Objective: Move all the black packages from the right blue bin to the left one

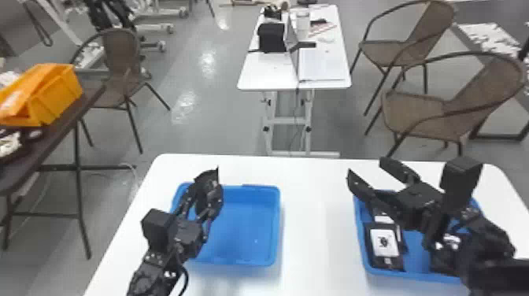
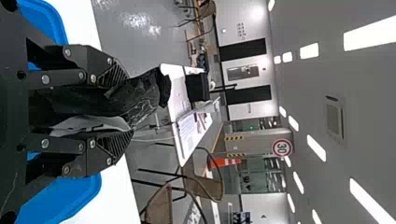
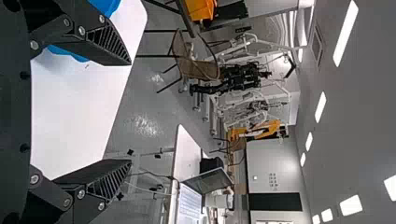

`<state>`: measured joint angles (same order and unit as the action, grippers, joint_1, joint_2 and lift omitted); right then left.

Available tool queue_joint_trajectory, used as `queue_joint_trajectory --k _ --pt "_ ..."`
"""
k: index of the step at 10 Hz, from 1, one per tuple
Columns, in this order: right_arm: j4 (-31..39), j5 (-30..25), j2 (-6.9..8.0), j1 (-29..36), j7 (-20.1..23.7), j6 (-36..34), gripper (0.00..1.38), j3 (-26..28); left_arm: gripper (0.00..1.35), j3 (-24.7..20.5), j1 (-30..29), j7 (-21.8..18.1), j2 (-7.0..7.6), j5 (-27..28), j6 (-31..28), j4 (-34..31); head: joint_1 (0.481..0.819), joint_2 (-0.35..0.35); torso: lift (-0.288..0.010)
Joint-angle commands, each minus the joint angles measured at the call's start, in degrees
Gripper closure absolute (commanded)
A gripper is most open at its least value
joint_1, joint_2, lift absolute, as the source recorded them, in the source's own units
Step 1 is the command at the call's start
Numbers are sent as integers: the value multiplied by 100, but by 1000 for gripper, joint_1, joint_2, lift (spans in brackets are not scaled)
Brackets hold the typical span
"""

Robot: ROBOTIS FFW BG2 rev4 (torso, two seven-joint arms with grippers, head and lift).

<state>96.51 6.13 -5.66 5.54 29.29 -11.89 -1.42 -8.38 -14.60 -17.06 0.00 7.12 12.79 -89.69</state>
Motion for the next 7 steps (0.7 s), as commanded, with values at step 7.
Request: queue_joint_trajectory --k 7 --pt "377 -376 -5 861 -407 -516 315 616 98 -208 -904 564 -15 -1301 127 -1798 695 103 0"
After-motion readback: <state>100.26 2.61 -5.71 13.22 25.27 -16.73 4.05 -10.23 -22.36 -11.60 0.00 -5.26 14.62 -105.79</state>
